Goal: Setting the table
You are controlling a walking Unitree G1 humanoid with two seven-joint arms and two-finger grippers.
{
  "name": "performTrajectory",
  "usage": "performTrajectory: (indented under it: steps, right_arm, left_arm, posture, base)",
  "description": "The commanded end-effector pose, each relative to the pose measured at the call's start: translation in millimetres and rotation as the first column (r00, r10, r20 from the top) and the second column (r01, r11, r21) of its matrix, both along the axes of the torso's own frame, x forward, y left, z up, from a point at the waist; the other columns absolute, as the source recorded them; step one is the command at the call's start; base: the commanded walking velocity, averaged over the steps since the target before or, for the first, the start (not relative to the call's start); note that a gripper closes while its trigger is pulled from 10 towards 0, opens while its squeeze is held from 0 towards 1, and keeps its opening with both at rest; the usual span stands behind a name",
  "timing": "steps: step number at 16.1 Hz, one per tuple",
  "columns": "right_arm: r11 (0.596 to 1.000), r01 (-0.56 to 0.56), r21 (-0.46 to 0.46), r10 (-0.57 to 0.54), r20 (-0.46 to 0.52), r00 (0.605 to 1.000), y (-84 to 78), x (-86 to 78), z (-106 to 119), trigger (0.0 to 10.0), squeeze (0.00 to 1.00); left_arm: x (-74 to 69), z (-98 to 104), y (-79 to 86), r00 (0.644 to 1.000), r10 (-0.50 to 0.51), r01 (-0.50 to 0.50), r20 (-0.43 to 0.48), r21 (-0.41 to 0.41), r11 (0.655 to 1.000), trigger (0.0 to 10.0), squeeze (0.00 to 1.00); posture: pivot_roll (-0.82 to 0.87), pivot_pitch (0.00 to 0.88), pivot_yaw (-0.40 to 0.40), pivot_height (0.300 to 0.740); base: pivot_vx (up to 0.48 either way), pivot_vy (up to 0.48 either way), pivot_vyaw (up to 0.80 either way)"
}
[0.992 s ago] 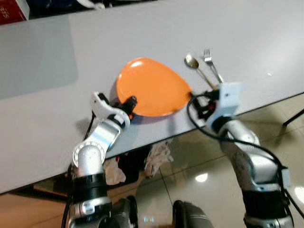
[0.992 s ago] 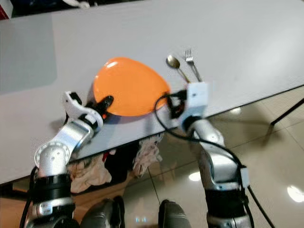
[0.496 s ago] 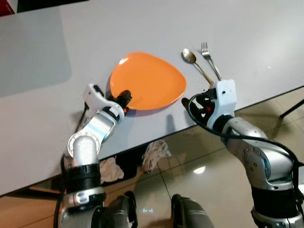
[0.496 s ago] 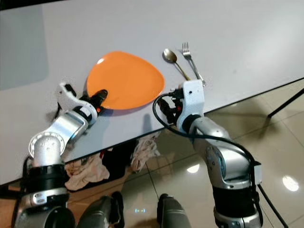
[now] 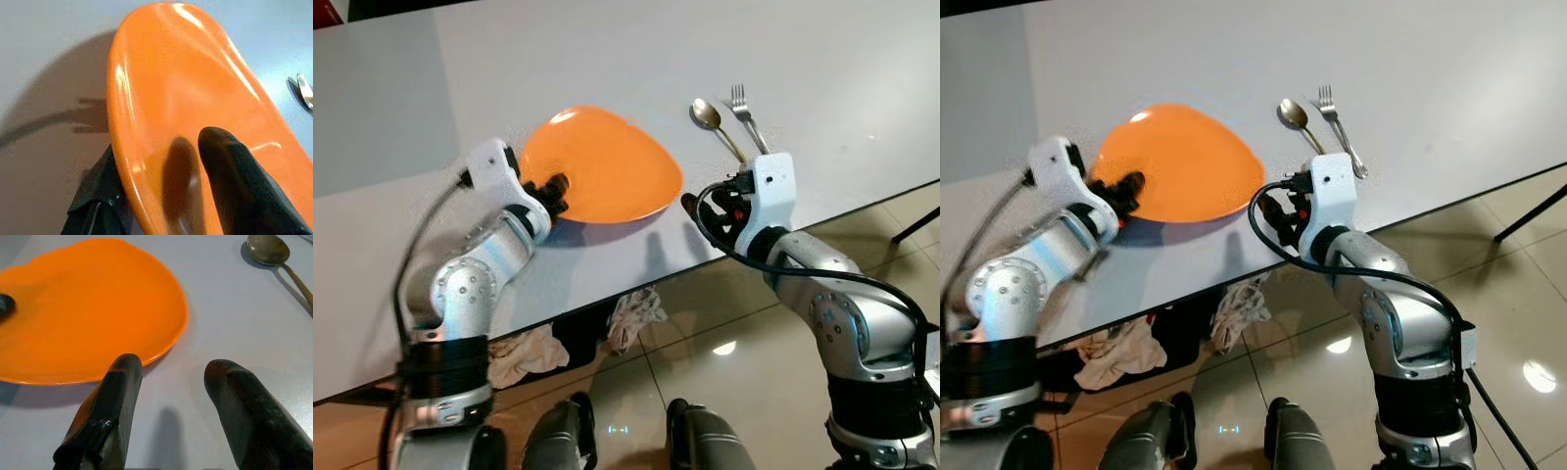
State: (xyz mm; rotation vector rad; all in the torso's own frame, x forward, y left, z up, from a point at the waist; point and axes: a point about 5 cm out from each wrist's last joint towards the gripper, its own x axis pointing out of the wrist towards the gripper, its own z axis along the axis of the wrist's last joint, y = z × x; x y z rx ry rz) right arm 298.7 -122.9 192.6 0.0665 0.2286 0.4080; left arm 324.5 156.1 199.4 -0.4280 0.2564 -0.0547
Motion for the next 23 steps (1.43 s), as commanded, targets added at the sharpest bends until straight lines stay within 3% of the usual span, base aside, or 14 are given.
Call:
performTrajectory:
  steps: [1, 2, 4, 5, 6, 7, 9, 10, 12, 14, 15, 18, 20, 23]
  right_arm:
    - [1.000, 0.001, 0.004, -0.001, -0.007, 1.000, -0.2, 0.2, -1.3, 10.0, 0.00]
    - [1.000, 0.000, 0.008, 0.001, -0.006, 1.000, 1.1, 1.0, -1.1, 10.0, 0.00]
    - [1.000, 0.005, 0.016, -0.005, -0.008, 1.000, 2.7, 2.4, -1.9, 10.0, 0.00]
    - [1.000, 0.007, 0.022, -0.007, -0.008, 1.000, 3.3, 2.6, -2.0, 10.0, 0.00]
    - [0.999, 0.006, 0.051, -0.006, 0.006, 1.000, 5.6, 2.5, 0.9, 10.0, 0.00]
    - [0.998, 0.005, 0.069, -0.006, 0.014, 1.000, 6.7, 2.5, 2.6, 10.0, 0.00]
    - [0.981, -0.014, 0.195, -0.002, 0.082, 0.997, 13.5, 5.6, 17.6, 10.0, 0.00]
    - [0.982, -0.046, 0.186, 0.026, 0.105, 0.994, 22.9, 9.9, 22.0, 10.0, 0.00]
    - [0.998, -0.041, 0.050, 0.037, 0.079, 0.996, 43.6, 31.4, 12.7, 10.0, 0.00]
    - [0.996, -0.018, -0.091, 0.020, 0.028, 0.999, 67.9, 63.8, 2.6, 10.0, 0.00]
    - [0.991, 0.011, -0.135, -0.009, 0.020, 1.000, 72.3, 74.7, 2.8, 10.0, 0.00]
    - [0.993, -0.001, -0.114, 0.002, 0.016, 1.000, 85.4, 85.2, 9.1, 10.0, 0.00]
    - [0.977, 0.075, -0.198, -0.098, -0.109, 0.989, 82.4, 93.5, -7.3, 10.0, 0.00]
    - [0.980, 0.126, -0.153, -0.160, -0.233, 0.959, 75.3, 95.6, -16.1, 10.0, 0.00]
  left_arm:
    - [-5.1, 3.5, -0.9, 1.000, -0.007, 0.007, 0.000, 0.034, 0.999, 10.0, 1.00]
    - [-9.3, 4.1, -2.5, 0.999, -0.041, 0.042, -0.023, 0.040, 0.998, 10.0, 1.00]
    - [-14.1, -3.3, -14.9, 0.990, -0.118, 0.112, -0.077, -0.079, 0.991, 10.0, 1.00]
    - [-15.4, -6.2, -19.6, 0.985, -0.146, 0.135, -0.091, -0.116, 0.984, 10.0, 0.89]
    - [-17.2, -9.9, -25.9, 0.977, -0.187, 0.173, -0.103, -0.132, 0.976, 10.0, 0.00]
    - [-17.8, -11.4, -28.3, 0.974, -0.200, 0.185, -0.107, -0.139, 0.973, 10.0, 0.00]
    - [-17.7, -12.3, -35.6, 0.968, -0.228, 0.214, -0.109, -0.123, 0.969, 10.0, 0.00]
    - [-17.0, -13.5, -35.1, 0.969, -0.217, 0.203, -0.118, -0.119, 0.972, 10.0, 0.00]
    - [-16.2, -15.0, -32.9, 0.972, -0.198, 0.186, -0.125, -0.103, 0.977, 10.0, 0.00]
    - [-16.5, -14.3, -30.5, 0.977, -0.179, 0.170, -0.119, -0.084, 0.982, 10.0, 0.00]
    - [-16.6, -13.2, -28.8, 0.980, -0.167, 0.160, -0.112, -0.065, 0.985, 10.0, 0.00]
    - [-17.4, -5.8, -27.5, 0.984, -0.159, 0.157, -0.076, -0.037, 0.987, 10.0, 0.00]
    - [-18.6, 2.0, -21.7, 0.991, -0.131, 0.132, -0.040, 0.022, 0.991, 10.0, 0.00]
    - [-19.6, 14.9, -10.2, 0.997, -0.078, 0.076, 0.011, 0.116, 0.990, 10.0, 0.00]
  posture:
    - [-0.13, 0.284, -0.001, 0.740]
    - [-0.12, 0.280, -0.001, 0.740]
    - [-0.11, 0.278, 0.004, 0.740]
    - [-0.11, 0.279, 0.004, 0.740]
    - [-0.11, 0.283, 0.006, 0.740]
    - [-0.11, 0.284, 0.007, 0.740]
    - [-0.12, 0.287, 0.009, 0.740]
    - [-0.12, 0.290, 0.012, 0.740]
    - [-0.12, 0.293, 0.015, 0.740]
    - [-0.11, 0.296, 0.009, 0.740]
    - [-0.11, 0.299, 0.007, 0.740]
    - [-0.09, 0.309, 0.001, 0.740]
    - [-0.08, 0.316, -0.005, 0.740]
    - [-0.07, 0.317, -0.006, 0.740]
  base:
    - [0.000, 0.000, 0.00]
    - [0.000, 0.000, 0.00]
    - [0.000, 0.000, 0.00]
    - [0.000, 0.000, 0.00]
    - [0.000, 0.000, 0.00]
    - [0.000, 0.000, 0.00]
    - [0.000, 0.000, 0.00]
    - [0.000, 0.000, 0.00]
    - [0.000, 0.000, 0.00]
    - [0.000, 0.000, 0.00]
    - [0.000, 0.000, 0.00]
    - [0.000, 0.000, 0.00]
    - [0.000, 0.000, 0.00]
    - [0.000, 0.000, 0.00]
